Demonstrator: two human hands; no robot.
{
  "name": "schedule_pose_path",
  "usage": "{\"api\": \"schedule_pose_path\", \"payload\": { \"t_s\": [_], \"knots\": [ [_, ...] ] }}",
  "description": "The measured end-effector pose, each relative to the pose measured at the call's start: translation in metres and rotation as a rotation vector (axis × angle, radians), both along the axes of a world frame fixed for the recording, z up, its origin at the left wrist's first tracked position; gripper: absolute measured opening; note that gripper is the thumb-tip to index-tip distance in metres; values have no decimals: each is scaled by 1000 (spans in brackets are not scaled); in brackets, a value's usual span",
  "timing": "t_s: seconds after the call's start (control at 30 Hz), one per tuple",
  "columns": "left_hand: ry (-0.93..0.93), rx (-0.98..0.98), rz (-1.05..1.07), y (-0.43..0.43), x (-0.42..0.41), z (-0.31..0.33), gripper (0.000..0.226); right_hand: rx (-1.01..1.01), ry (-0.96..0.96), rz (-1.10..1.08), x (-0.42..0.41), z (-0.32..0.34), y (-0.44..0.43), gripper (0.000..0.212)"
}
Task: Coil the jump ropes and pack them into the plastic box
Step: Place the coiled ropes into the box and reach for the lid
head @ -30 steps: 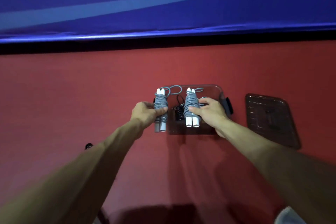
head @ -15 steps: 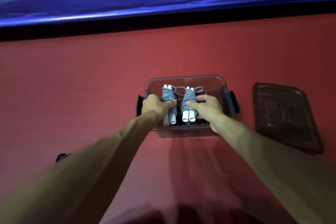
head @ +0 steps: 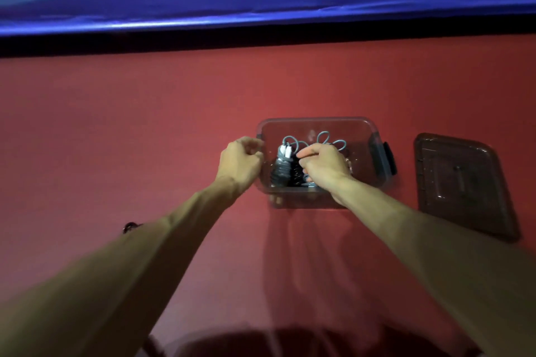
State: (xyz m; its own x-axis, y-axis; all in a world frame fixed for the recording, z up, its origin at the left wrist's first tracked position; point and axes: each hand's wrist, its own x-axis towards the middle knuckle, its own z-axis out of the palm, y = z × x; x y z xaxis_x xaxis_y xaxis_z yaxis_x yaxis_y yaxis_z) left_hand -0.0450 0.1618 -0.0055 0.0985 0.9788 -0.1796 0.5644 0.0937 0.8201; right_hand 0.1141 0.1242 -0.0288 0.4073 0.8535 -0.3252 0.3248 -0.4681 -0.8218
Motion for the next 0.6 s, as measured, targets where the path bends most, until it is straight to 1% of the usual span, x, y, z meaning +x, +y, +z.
{"api": "schedule_pose_path", "payload": {
  "t_s": [0.07,0.13,0.23,0.33,0.37,0.47,0.6],
  "knots": [
    [-34,1,35,-8,-26,1,29,17,-19,64,-23,4,-6,29],
    [-18,-13,59,-19,-57,2,29,8,-22,123,-48,7,-12,27],
    [16,-67,92,-36,-107,2,21,-36,-1,207,-86,15,-22,23],
    [97,-157,108,-49,-156,-1,40,-69,17,281,-121,15,-28,21],
    [136,-171,114,-53,-171,-5,41,-80,23,300,-133,13,-29,21],
    [217,-182,170,-65,-211,-18,25,-125,24,360,-167,-3,-32,20],
    [303,-172,207,-73,-243,-39,24,-199,25,422,-207,-32,-36,19]
  ]
}}
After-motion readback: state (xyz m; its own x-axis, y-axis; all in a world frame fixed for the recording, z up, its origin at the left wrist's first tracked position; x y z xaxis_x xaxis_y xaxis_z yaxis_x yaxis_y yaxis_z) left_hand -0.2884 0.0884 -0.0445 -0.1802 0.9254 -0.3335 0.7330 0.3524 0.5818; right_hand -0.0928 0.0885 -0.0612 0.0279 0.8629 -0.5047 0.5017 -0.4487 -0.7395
